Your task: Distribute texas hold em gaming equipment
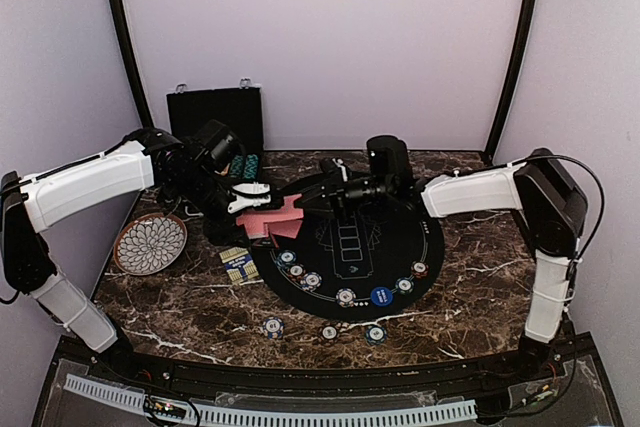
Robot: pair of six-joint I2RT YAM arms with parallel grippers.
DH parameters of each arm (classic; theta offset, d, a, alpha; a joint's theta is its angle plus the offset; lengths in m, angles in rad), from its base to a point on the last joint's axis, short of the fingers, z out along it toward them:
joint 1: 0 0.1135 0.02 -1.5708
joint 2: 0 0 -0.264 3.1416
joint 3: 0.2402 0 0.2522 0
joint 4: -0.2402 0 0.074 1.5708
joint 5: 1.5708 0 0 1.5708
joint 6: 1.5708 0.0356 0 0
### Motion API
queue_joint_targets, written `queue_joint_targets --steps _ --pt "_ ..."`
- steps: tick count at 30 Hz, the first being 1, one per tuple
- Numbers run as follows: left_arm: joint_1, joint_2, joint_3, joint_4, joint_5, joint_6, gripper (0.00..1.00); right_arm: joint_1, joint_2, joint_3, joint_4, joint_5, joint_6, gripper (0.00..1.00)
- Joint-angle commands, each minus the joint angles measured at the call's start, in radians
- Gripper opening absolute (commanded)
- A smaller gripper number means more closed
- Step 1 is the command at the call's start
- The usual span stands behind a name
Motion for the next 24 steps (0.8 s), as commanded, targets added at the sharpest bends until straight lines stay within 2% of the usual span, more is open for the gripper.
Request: queue_joint_targets --steps 1,6,11,19,24 --pt "0.005 -0.012 0.014 -0.026 -0.008 0.002 0.16 -0.105 -0.068 -0.003 -0.016 -0.012 -0.053 0.00" --pt "0.005 -0.013 0.009 -0.032 -0.010 0.001 0.16 -0.240 -0.043 0.043 -0.122 -0.025 -0.134 0.00" --pt "0.005 -0.013 0.008 -0.035 -0.004 0.000 0.15 -0.332 0.061 0.217 -0.336 0.022 -0.289 0.00" --pt "0.005 -0.020 0.011 -0.041 0.002 -0.004 0.15 -0.381 0.271 0.518 -0.590 0.126 -0.441 0.00" --pt "0.004 -0.018 0.014 -0.043 0.005 -0.003 0.15 -0.383 0.389 0.663 -0.662 0.146 -0.464 0.00"
